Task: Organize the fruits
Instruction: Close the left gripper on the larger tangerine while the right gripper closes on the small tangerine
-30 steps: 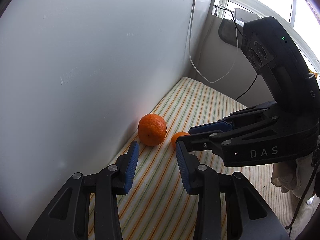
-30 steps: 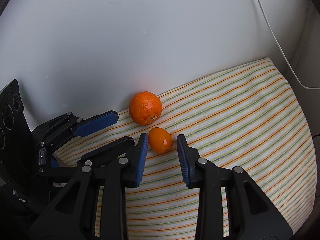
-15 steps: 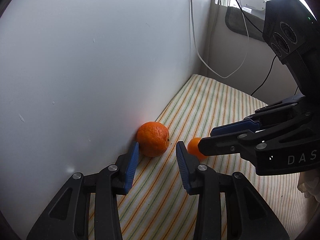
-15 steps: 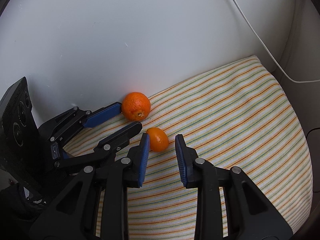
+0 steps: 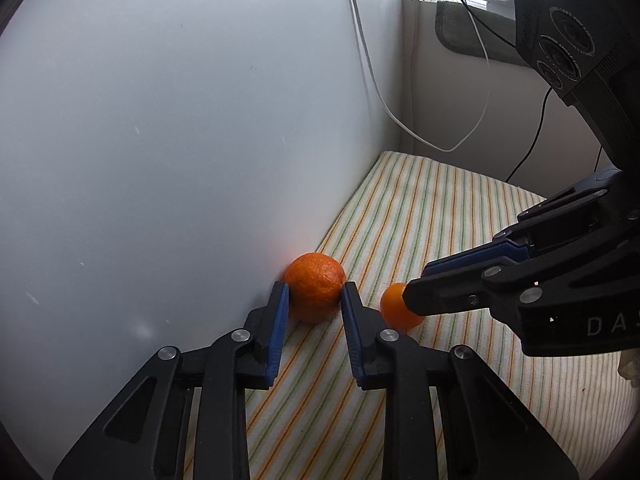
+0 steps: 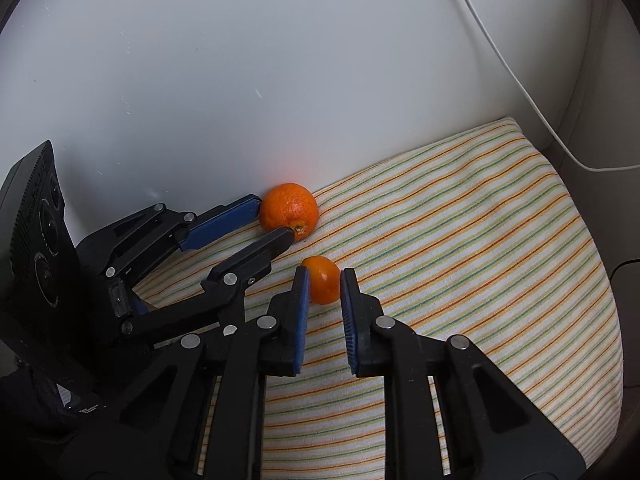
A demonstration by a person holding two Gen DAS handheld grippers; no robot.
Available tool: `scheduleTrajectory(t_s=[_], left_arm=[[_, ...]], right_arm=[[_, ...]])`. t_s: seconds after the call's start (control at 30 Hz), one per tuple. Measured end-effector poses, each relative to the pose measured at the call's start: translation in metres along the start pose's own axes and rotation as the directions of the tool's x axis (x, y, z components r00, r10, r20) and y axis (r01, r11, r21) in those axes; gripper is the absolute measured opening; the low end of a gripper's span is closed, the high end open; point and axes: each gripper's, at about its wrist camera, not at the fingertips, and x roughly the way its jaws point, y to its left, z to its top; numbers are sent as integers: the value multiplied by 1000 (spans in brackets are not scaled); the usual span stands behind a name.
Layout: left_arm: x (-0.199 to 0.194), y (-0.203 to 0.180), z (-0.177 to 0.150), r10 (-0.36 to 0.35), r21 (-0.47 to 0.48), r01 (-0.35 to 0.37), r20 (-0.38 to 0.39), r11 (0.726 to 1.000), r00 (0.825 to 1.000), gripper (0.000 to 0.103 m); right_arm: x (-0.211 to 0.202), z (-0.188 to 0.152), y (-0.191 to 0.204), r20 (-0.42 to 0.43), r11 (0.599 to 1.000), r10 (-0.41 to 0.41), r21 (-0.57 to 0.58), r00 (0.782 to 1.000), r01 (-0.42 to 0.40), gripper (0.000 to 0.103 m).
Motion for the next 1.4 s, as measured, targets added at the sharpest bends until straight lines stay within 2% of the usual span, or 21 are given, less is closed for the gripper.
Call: scheduleTrajectory(t_s=[0.13,0.3,0.43,0.57,0.63,0.73,1.13,1.4], left_arm=[[-7,-5,4,-51,43,50,25,998,998,25],[-9,-12,5,-133,59,132,21,989,991,25],[-11,-11,4,-137,35,136,23,990,990,25],[-15,-8,-1,-108,18,107,34,994,994,25],[-15,-6,-2,-100,11,100,39,995,994,25],[-20,0,-5,-102,-7,102,46,995,994,25],[-11,4,-7,-31,-27,32,28,999,999,25],[-9,4,-7,-6,-16,6,22,1000,1000,25]], right_arm=[[-2,-2,-15,-16,999,31,25,999,-30,16],[-5,-12,-28,-26,1000,17,21,1000,-16,16],[-10,-24,-27,-25,1000,8,11,1000,-8,16],[-14,-28,-21,-30,1000,0,-13,1000,-1,17],[-6,-37,-17,-23,999,-27,-43,999,26,28],[-5,-40,-11,-16,996,-34,-78,999,33,37],[17,-36,3,-30,975,-100,-202,994,92,37],[14,-26,11,-24,976,-71,-208,997,65,37]])
